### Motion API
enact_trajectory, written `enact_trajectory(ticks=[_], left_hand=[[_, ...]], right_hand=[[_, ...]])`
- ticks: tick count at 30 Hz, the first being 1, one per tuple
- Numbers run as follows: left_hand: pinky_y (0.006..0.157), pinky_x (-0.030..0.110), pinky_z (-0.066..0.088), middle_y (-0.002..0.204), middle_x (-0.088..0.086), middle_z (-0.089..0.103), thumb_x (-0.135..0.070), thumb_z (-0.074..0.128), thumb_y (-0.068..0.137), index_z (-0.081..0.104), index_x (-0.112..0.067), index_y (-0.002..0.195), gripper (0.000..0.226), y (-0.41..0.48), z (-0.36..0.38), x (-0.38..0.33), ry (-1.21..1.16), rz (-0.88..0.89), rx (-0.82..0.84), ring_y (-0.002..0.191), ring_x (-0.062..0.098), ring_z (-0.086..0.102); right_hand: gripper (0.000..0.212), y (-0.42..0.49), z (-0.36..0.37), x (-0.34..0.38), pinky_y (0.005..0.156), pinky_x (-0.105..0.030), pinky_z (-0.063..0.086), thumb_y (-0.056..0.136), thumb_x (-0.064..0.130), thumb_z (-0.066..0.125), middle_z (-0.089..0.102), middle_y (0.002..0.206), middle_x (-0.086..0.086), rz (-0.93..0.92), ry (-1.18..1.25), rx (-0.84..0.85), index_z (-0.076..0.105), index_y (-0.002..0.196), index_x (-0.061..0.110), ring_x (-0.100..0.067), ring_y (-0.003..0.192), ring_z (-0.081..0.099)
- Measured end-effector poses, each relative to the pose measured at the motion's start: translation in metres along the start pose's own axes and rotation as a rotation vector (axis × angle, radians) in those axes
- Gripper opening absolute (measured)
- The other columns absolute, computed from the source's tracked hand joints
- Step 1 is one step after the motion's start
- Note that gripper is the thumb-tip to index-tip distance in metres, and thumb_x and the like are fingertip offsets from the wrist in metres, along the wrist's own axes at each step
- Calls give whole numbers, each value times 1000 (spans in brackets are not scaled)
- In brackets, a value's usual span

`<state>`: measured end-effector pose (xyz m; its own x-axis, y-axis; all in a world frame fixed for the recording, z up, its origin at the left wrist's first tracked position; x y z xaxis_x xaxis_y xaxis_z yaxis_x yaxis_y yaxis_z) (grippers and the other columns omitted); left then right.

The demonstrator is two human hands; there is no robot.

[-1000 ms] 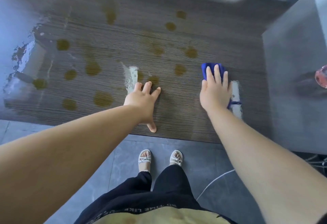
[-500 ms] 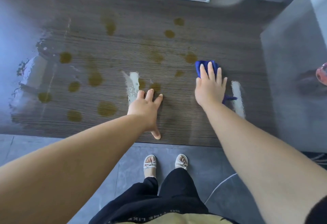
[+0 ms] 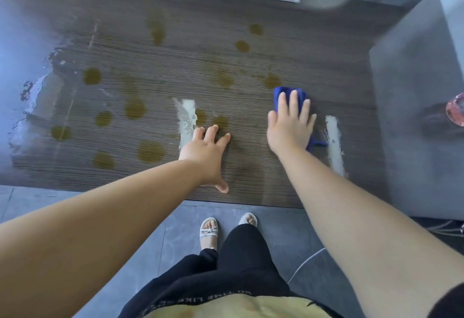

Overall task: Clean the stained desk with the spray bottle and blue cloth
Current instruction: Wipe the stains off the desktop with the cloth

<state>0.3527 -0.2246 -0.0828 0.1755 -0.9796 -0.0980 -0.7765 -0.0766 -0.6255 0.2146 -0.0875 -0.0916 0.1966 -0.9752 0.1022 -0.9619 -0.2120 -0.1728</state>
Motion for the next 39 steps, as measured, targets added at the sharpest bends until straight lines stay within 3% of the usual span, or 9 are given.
enact_trajectory(ticks=[4, 6, 13, 19, 27, 29, 34, 36, 39], left_hand=[[110, 46, 31, 151, 4, 18, -65, 68, 68, 31, -30, 143, 91, 6, -15, 8, -194, 40, 105, 137, 31, 15], [109, 45, 31, 143, 6, 29, -63, 66, 72, 38, -30, 139, 80, 13, -33, 15, -241, 23, 85, 133, 31, 23], [104, 46, 33, 146, 9, 21, -60, 76, 61, 15, -31, 148, 110, 52, -79, 29, -269, -167, -98, 135, 31, 17], [117, 49, 9, 157, 11, -13, -69, 76, 52, -7, -30, 150, 135, 79, -91, 56, -138, -290, -145, 144, 33, -9], [102, 47, 35, 151, 7, 11, -69, 78, 46, 6, -31, 148, 131, 91, -89, 66, -104, -349, -63, 135, 32, 17], [98, 46, 38, 147, 7, 16, -69, 79, 45, 10, -29, 147, 129, 93, -92, 65, -93, -355, -49, 132, 32, 19], [95, 46, 43, 144, 7, 18, -68, 80, 44, 12, -27, 146, 129, 96, -92, 65, -80, -363, -14, 131, 31, 20], [95, 46, 44, 143, 7, 18, -69, 80, 44, 11, -27, 146, 130, 96, -91, 64, -72, -363, -3, 131, 31, 20], [94, 46, 46, 141, 8, 19, -68, 80, 42, 13, -26, 145, 130, 97, -94, 65, -73, -371, -1, 129, 31, 21]], right_hand=[[53, -50, 15, 44, 113, -52, 16, 98, 41, 22, 19, 157, 1, -662, -125, 83, 26, 148, 26, -31, 144, 17], [52, -41, 10, 26, 109, -55, 25, 95, 38, 25, 29, 154, 0, -818, -177, 83, 36, 144, 24, -31, 140, 27], [52, 32, -3, -15, 115, -51, 8, 102, 37, 25, 2, 160, 3, -5, 2, 5, 11, 151, 27, -29, 146, 2], [48, -1, 1, 16, 109, -57, 25, 99, 33, 27, 26, 155, 0, -804, -162, 101, 32, 146, 24, -32, 142, 23], [51, 82, -15, -2, 115, -54, 8, 102, 34, 25, 5, 160, 2, -133, -40, -4, 12, 151, 28, -30, 146, 2], [51, 66, -7, 27, 115, -54, 8, 102, 35, 25, 6, 160, 1, -261, -51, 23, 13, 151, 27, -31, 145, 3], [49, 24, -1, 31, 108, -58, 26, 96, 33, 28, 31, 153, 0, -944, -200, 83, 36, 144, 25, -32, 140, 28], [48, 47, -9, 5, 105, -62, 29, 95, 33, 29, 35, 151, -1, -924, -220, 67, 40, 142, 25, -32, 137, 33], [48, 101, -20, -16, 112, -59, 17, 101, 32, 26, 18, 158, 1, -491, -123, 50, 25, 148, 27, -30, 144, 17]])
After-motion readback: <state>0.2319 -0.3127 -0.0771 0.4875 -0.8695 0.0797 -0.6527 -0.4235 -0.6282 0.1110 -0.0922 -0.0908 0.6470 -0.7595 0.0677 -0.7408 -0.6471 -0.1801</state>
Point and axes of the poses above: each hand's wrist, its own y-axis towards the middle knuckle, its own z-axis out of the palm, x = y × z, the point moved 9 cm from there along y, towards the middle knuckle
